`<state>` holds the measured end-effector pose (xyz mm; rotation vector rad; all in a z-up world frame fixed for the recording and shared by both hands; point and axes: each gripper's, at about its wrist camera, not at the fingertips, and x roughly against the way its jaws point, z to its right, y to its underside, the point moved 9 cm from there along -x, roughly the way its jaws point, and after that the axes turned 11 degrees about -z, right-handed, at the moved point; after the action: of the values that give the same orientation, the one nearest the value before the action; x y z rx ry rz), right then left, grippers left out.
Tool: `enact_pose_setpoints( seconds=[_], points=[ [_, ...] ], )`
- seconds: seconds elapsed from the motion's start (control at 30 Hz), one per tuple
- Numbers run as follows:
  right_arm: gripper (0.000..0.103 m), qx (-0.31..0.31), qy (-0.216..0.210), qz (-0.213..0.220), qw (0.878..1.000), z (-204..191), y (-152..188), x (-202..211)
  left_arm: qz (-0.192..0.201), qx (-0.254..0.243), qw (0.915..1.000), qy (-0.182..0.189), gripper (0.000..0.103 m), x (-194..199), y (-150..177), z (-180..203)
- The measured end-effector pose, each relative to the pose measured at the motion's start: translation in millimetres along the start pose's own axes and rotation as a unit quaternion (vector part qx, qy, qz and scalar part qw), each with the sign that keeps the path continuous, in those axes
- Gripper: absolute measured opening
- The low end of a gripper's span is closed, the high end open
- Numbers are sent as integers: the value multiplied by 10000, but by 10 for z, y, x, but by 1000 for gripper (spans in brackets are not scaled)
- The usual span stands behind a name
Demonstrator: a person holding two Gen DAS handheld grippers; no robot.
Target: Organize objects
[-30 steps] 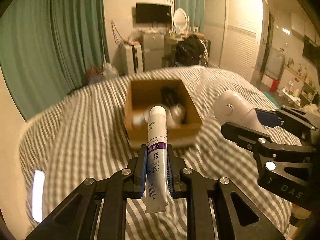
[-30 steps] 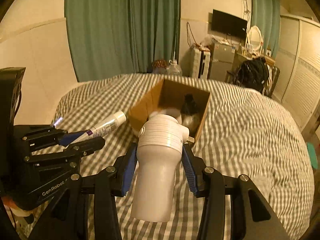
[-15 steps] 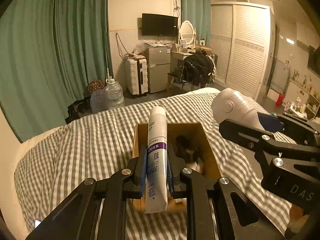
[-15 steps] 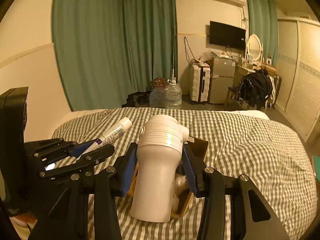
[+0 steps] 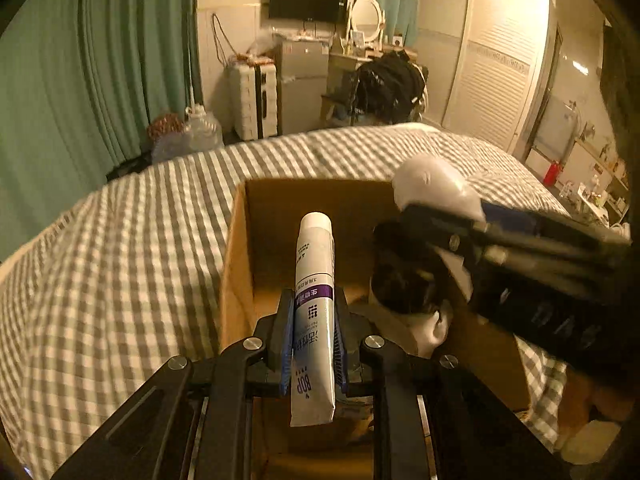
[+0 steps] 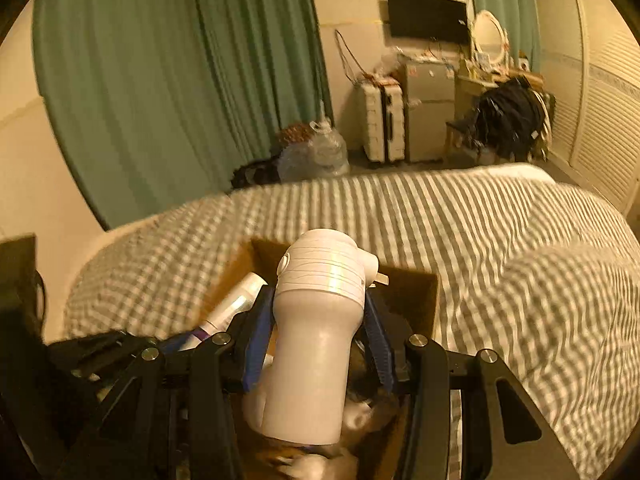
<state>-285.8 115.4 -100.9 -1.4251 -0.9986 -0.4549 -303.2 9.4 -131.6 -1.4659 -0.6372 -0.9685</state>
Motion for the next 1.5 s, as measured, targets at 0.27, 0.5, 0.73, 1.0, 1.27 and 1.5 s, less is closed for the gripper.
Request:
enact_pose_setpoints(
  seconds=[0.27,0.5,0.73,1.0,1.27,1.5],
  points=[
    [44,-5,33,-300,9995,116,203,-330,-176,96,9997,-100,17,-221,164,-39],
    [53,-80,-52,-257,9996,137,208,-320,-178,78,9998,-59,19,-273,234,-19],
    [65,-200,-318,47,9993,101,135,-126,-179,146,9997,19,57,-235,192,-11],
    [70,-241,-407,345,9983,72,33,233,94,88,9999,-38,76,170,136,55],
    [71,-200,-201,669,9974,29,88,884,516,102,9986,-90,79,834,79,117],
    [78,-64,15,1116,9937,-81,68,1648,1037,88,9943,-243,80,1614,101,152]
  ],
)
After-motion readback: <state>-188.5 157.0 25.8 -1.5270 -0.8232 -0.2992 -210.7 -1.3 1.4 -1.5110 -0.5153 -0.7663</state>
